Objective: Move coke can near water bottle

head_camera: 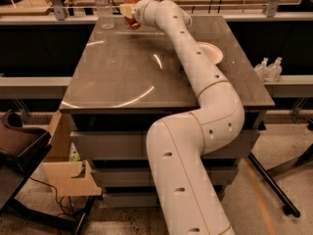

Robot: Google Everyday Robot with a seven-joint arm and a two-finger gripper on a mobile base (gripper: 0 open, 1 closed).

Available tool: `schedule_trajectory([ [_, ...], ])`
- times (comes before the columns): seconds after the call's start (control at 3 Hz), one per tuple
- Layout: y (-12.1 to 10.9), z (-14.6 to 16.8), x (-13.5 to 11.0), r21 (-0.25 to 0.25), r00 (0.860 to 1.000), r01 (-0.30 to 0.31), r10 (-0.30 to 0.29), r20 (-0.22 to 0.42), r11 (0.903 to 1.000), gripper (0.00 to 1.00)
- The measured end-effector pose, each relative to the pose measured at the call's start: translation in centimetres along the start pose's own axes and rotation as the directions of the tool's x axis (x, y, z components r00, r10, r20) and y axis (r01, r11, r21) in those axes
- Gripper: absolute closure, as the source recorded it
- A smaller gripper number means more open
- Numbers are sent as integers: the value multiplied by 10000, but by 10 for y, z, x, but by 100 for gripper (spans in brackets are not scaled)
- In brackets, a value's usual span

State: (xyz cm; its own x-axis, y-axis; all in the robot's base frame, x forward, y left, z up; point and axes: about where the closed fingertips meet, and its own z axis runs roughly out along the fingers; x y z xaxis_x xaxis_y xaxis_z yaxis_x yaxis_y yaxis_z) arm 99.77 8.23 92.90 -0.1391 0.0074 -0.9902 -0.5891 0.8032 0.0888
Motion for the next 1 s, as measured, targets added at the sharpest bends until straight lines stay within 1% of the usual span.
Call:
schedule_trajectory([
  [0.33,11,13,10,-246,9999,23,-19,135,9997,100],
  [0.67,18,19,16,-383,9998,14,-7,182,9993,100],
  [1.0,20,21,18,-406,9999,10,-3,157,9992,82],
])
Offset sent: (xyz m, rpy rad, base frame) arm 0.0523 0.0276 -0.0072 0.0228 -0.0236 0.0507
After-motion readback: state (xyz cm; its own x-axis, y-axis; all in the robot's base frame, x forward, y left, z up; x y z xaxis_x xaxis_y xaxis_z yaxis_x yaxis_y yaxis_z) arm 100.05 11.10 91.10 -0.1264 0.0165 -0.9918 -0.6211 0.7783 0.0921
